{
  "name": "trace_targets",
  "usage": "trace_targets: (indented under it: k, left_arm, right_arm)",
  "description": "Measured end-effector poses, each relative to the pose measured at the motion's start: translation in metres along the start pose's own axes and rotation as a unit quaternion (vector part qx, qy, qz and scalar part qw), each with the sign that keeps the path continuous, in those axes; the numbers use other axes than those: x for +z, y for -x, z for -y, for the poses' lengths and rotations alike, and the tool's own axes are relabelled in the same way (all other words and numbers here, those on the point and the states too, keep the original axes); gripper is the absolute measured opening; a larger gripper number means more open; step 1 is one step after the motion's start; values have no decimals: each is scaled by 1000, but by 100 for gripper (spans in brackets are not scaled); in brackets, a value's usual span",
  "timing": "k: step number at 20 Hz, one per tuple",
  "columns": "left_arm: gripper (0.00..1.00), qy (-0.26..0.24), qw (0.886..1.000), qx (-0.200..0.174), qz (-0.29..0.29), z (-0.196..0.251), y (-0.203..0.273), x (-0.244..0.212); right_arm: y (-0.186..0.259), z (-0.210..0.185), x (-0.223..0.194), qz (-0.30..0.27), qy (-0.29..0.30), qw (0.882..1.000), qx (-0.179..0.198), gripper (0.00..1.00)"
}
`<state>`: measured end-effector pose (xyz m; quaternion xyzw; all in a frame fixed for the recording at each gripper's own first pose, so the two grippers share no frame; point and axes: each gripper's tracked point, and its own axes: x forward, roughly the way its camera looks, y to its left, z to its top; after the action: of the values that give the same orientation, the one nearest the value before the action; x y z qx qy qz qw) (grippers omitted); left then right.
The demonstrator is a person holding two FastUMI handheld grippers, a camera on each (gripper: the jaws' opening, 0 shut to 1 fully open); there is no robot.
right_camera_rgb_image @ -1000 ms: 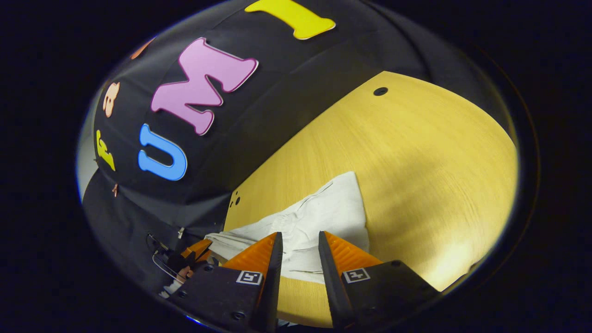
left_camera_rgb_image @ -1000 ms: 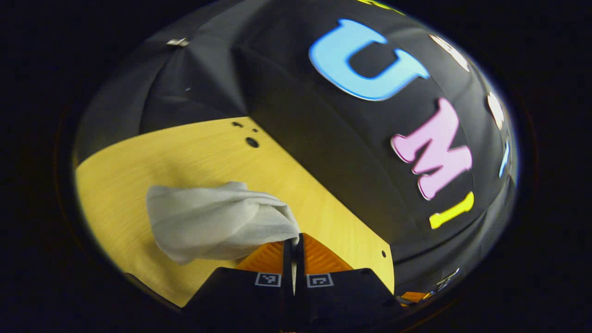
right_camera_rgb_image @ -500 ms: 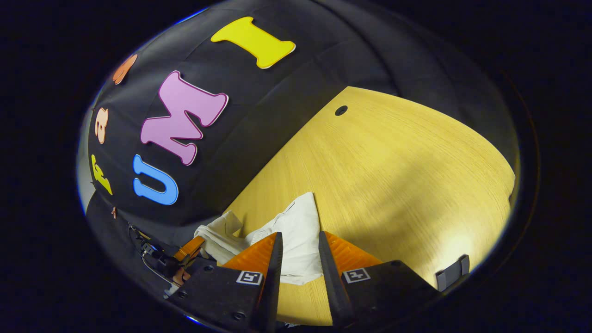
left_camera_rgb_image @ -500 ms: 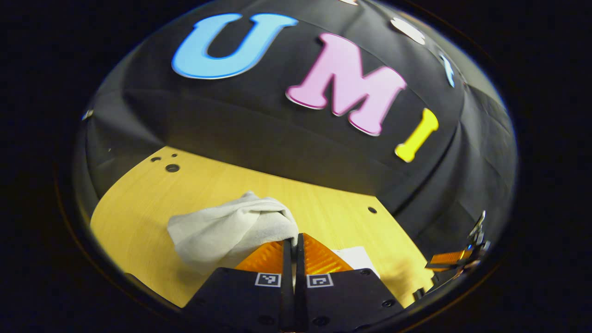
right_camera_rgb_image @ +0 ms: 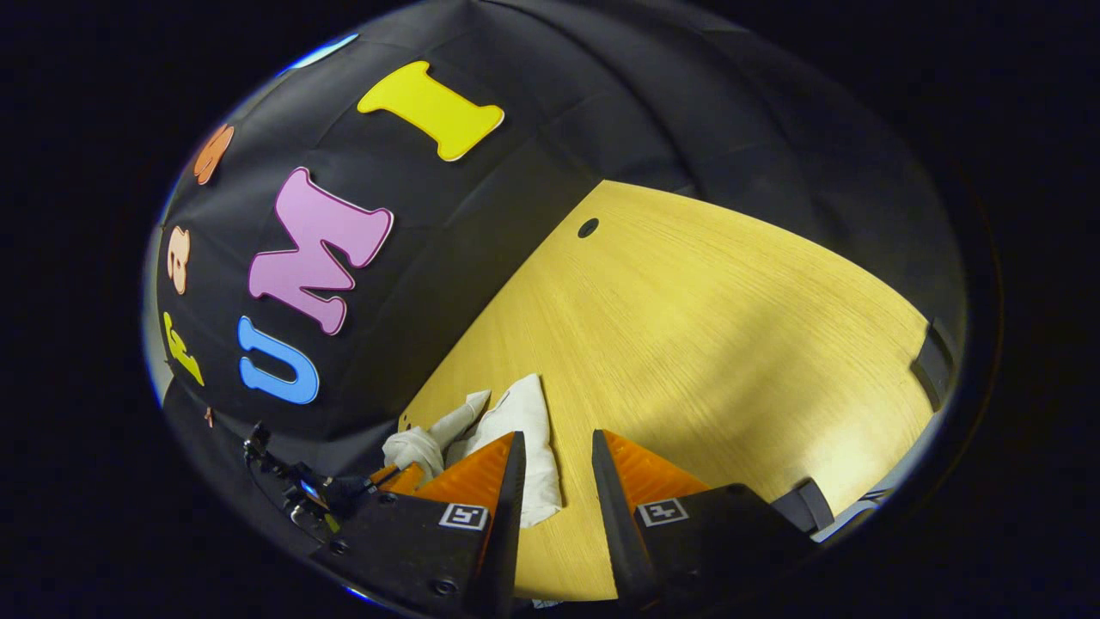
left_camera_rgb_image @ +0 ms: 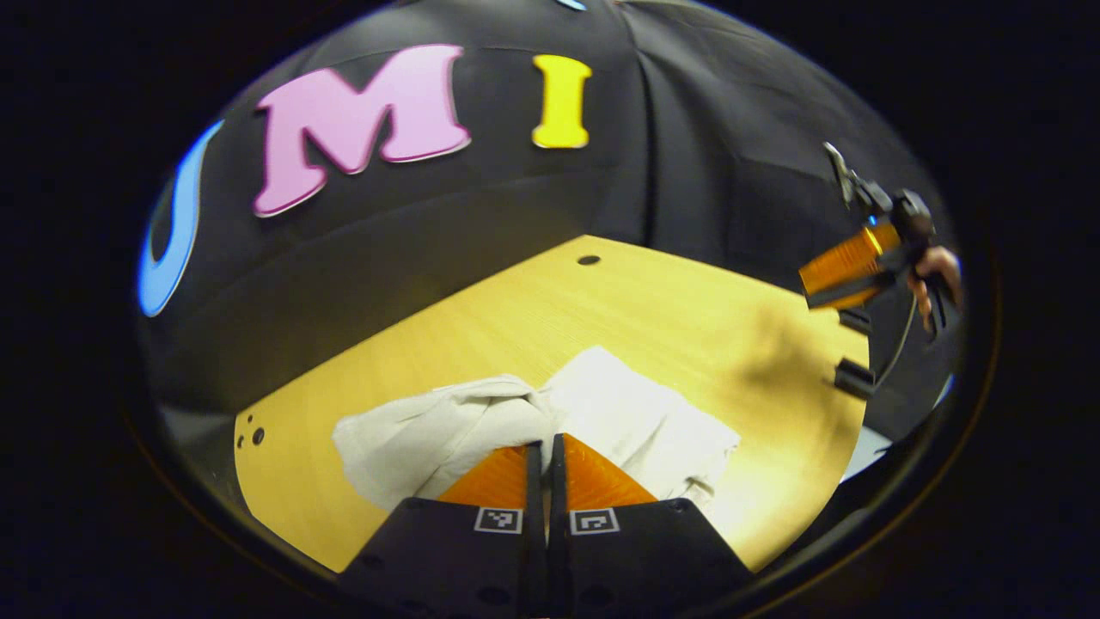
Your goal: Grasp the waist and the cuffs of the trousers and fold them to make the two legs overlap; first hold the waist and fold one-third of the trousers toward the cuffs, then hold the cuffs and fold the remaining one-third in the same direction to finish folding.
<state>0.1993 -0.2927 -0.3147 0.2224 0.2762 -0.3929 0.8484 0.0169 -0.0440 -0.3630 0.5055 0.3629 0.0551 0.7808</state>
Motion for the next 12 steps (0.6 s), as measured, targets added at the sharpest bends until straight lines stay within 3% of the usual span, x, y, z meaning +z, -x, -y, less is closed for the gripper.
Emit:
trace_targets:
  k: [8, 12]
  left_arm:
    - [6, -150, 986, -53, -52, 32, -21, -47]
    - [7, -194, 975, -66, -83, 39, -31, -62]
  right_arm:
    - [20, 22, 11, 24, -22, 999, -19, 48]
    - [25, 31, 10, 28, -31, 999, -27, 48]
